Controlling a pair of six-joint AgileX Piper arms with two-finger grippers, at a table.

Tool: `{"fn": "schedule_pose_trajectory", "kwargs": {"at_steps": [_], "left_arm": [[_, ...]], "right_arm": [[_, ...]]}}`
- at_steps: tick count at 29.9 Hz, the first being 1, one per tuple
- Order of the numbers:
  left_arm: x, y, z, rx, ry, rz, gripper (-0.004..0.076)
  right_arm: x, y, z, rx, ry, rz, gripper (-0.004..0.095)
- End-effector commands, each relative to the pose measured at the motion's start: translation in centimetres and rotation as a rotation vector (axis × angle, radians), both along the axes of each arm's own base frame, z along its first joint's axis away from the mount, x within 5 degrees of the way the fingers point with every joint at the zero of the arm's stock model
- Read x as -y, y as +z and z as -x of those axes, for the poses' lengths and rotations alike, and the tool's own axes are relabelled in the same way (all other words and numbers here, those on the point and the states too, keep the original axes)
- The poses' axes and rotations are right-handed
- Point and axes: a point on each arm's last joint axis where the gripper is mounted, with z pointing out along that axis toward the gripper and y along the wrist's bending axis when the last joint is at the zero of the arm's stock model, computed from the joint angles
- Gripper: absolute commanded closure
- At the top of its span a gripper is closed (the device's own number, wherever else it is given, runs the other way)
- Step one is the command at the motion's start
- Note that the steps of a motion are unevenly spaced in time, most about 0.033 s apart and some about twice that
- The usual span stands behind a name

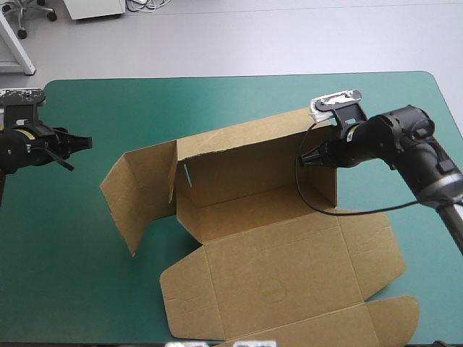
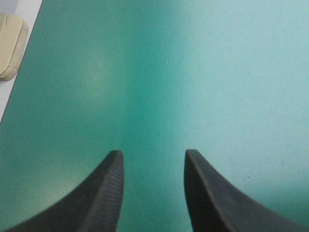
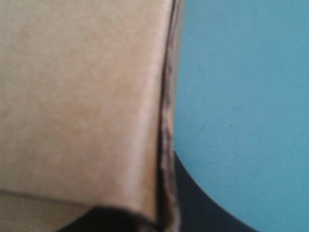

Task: Fold the box

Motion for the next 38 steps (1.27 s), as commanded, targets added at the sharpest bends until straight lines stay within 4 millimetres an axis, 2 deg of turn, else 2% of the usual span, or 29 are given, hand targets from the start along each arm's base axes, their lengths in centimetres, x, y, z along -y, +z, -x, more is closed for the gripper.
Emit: {"fn": "schedule_pose_trajectory", "kwargs": {"at_steps": [1,10,13,17,20,22,25,27,30,32,34,38], "left_arm": [[0.1,1.9,0.6,0.11,-0.009,-0.008,0.0428],[0.2,1.6,0.7,0.085,-0.024,-0.023,0.0428],[0.2,1.6,0.7,0.076,-0.027,-0.025,0.0428],[0.2,1.5,0.8,0.059,-0.028,-0.025,0.0428],[0.2,1.5,0.8,0.059,-0.031,-0.029,0.0428],[0.2,1.5,0.8,0.059,-0.033,-0.031,0.0428],[0.2,1.5,0.8,0.067,-0.034,-0.031,0.0428],[0.2,1.5,0.8,0.069,-0.037,-0.035,0.0428],[0.2,1.6,0.7,0.074,-0.038,-0.035,0.0428],[0.2,1.7,0.7,0.087,-0.038,-0.035,0.0428],[0.2,1.7,0.7,0.089,-0.038,-0.035,0.0428],[0.2,1.7,0.6,0.1,-0.037,-0.039,0.0428]], "right_arm": [[-0.4,2.3,-1.3,0.044,-0.025,-0.039,0.0927],[-1.8,2.7,-7.9,0.008,-0.097,0.014,0.0928],[-1.9,2.2,-10.4,-0.015,-0.129,-0.065,0.0927],[-1.5,-0.4,-13.2,-0.107,-0.15,-0.17,0.0925],[-1.2,-1.7,-14.0,-0.127,-0.127,-0.146,0.0925],[-1.2,-1.8,-14.1,-0.111,-0.092,-0.12,0.0922],[-1.0,-1.6,-14.4,-0.067,-0.096,-0.092,0.0831],[-1.0,-1.5,-14.4,-0.05,-0.085,-0.084,0.0705],[-1.0,-1.4,-14.4,-0.044,-0.072,-0.08,0.0446],[-1.1,-1.4,-14.4,-0.046,-0.071,-0.084,0.0313],[-1.1,-1.1,-14.2,-0.038,-0.059,-0.08,0.0264],[-0.8,-0.3,-13.4,-0.042,-0.05,-0.059,0.0265]]}}
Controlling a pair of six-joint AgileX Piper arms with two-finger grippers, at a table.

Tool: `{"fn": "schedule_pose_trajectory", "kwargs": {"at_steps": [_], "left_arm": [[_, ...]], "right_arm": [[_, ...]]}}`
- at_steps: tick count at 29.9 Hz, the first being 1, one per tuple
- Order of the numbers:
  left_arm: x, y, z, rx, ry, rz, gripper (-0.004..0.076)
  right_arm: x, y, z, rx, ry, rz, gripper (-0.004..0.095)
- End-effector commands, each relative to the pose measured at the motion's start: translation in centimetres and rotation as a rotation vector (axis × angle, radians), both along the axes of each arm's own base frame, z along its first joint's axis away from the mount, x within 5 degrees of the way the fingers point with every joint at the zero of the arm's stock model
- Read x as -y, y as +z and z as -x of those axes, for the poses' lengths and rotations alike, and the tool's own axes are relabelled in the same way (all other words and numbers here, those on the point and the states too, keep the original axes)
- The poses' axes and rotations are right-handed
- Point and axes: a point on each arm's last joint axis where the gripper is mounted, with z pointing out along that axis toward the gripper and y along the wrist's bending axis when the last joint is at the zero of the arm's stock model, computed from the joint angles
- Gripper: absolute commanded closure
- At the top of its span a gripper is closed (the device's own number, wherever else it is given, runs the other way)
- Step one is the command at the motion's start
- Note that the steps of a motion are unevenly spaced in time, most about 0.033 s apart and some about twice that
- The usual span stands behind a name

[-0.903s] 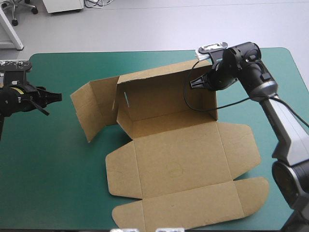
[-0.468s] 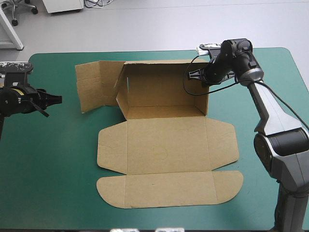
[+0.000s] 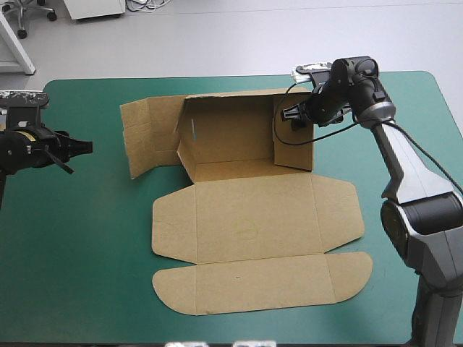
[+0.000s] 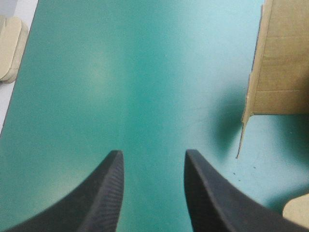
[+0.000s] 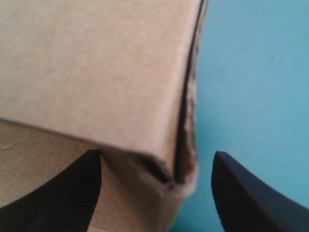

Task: Fold the box

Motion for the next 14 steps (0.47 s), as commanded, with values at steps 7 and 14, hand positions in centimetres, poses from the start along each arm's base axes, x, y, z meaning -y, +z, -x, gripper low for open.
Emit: {"fn": "schedule_pose_trajectory", "kwargs": {"at_steps": [7,14], "left_arm": [[0.1,2.2,0.2,0.155,-0.004,-0.006,0.0428],[0.1,2.3,0.0,0.174,-0.004,-0.01,0.0428]], "right_arm": [[-0.3,7.4,4.9,0.204,0.049,0.067,0.0267],[-0.8,7.1,8.3,0.291,0.035,0.111,0.0302]]}}
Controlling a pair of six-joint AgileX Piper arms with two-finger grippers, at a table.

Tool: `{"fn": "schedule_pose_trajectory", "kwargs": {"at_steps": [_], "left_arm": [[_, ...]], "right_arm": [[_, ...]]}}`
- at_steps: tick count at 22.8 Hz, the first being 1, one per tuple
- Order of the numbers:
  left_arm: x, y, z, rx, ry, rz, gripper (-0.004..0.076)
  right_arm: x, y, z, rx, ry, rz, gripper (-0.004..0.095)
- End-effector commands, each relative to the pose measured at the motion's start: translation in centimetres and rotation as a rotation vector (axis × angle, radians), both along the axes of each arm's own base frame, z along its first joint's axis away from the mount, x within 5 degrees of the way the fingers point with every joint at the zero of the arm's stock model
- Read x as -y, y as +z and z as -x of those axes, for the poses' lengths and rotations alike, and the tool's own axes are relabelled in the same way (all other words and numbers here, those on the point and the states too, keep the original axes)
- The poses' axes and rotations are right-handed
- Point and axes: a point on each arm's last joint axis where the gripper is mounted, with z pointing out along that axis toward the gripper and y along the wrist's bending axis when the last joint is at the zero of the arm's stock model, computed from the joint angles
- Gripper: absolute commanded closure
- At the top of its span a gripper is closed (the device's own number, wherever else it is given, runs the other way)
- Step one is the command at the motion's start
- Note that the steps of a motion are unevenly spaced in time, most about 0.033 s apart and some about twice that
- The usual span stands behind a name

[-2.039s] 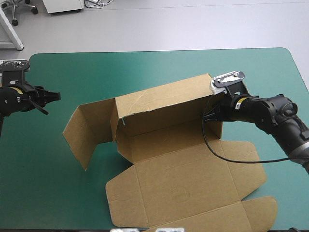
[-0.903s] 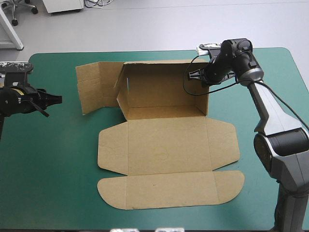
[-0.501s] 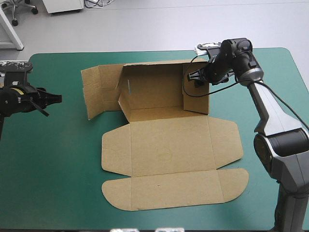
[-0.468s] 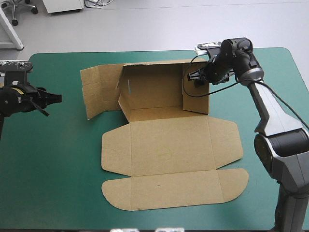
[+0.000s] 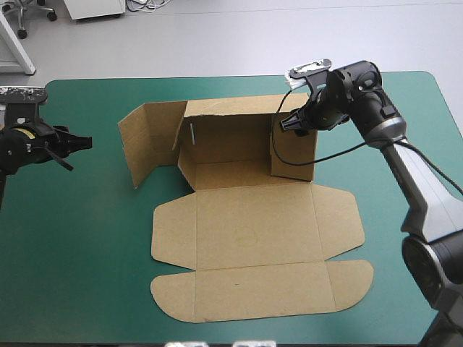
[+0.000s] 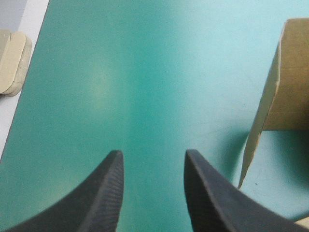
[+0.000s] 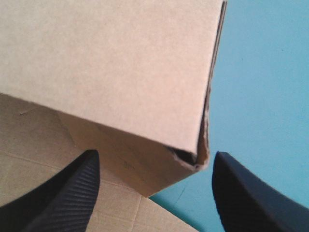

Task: Fold the box

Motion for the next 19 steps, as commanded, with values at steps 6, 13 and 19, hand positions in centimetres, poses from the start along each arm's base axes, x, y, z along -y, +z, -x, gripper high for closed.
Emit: {"fn": "schedule_pose_trajectory", "kwargs": {"at_steps": [6,13,19], "left_arm": [[0.0,1.8,0.1,0.112,-0.001,-0.015,0.0428],[0.0,1.5,-0.2,0.102,-0.007,-0.012,0.0428],[0.0,1.3,0.0,0.076,-0.006,-0.009,0.043]], "right_arm": [[1.8,-2.3,6.7,0.242,-0.021,-0.124,0.0302],[1.9,-6.6,9.2,0.33,-0.002,-0.205,0.0304],[0.3,-11.3,5.7,0.302,-0.003,-0.209,0.0306]]}}
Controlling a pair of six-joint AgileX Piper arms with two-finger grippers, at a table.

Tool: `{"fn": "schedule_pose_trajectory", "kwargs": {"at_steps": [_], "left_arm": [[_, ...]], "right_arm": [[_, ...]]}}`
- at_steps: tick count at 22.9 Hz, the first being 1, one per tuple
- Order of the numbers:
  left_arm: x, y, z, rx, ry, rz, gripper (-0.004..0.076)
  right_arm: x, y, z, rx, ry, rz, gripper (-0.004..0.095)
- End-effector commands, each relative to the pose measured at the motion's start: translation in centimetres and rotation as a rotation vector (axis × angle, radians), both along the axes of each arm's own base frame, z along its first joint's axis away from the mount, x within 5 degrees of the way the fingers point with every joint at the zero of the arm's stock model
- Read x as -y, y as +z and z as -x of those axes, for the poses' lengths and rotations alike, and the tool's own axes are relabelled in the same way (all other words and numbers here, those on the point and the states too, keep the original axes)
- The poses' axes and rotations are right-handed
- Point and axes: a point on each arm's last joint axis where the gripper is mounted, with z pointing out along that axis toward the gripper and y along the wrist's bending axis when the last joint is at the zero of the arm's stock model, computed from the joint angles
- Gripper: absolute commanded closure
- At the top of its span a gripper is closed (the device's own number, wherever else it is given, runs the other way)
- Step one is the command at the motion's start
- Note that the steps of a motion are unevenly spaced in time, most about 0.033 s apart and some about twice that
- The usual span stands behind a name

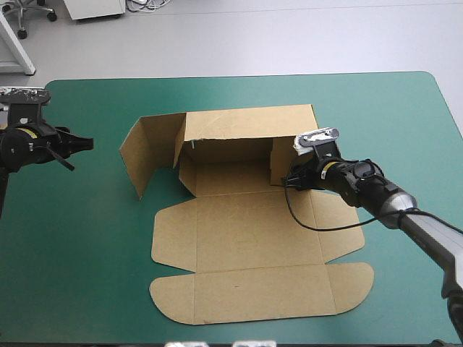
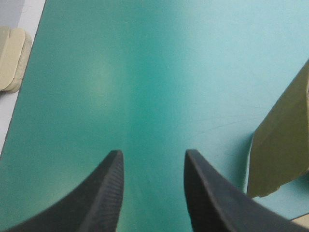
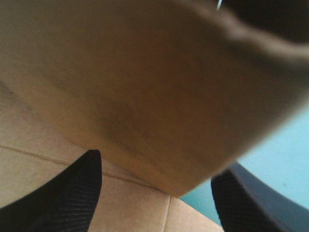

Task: Fold the box

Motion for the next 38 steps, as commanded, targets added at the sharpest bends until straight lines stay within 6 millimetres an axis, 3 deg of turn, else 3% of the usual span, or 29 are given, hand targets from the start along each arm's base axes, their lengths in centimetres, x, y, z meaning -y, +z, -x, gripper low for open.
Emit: {"fn": "schedule_pose_trajectory", "kwargs": {"at_steps": [1,3,8,9,13,22,32,35,38], "left_arm": [[0.1,1.8,0.4,0.097,-0.002,0.0,0.043],[0.1,1.8,0.4,0.097,-0.002,0.0,0.043],[0.1,1.8,0.4,0.097,-0.001,-0.007,0.043],[0.1,1.8,0.4,0.096,0.0,-0.01,0.043],[0.0,1.8,0.4,0.1,0.0,-0.012,0.043],[0.0,1.9,0.3,0.112,0.001,-0.023,0.043],[0.1,1.9,0.3,0.111,0.0,0.0,0.043],[0.2,1.8,0.4,0.098,-0.003,0.018,0.043],[0.3,1.7,0.4,0.095,-0.005,0.029,0.043]], "right_arm": [[-0.7,0.4,-1.4,0.094,-0.004,-0.058,0.0306],[-1.0,-0.8,-2.0,0.083,-0.007,-0.06,0.0364],[-1.2,-0.9,-2.3,0.11,-0.004,-0.073,0.0885],[-1.2,-0.6,-2.3,0.126,-0.003,-0.081,0.0919],[-1.0,1.1,-1.8,0.163,-0.004,-0.099,0.0928],[0.4,7.0,0.9,0.123,-0.024,-0.068,0.0928],[1.9,16.8,3.3,-0.002,-0.045,0.038,0.0927],[2.3,18.9,3.3,-0.021,-0.085,0.043,0.0927],[2.5,19.0,2.0,-0.115,-0.112,0.045,0.0927]]}}
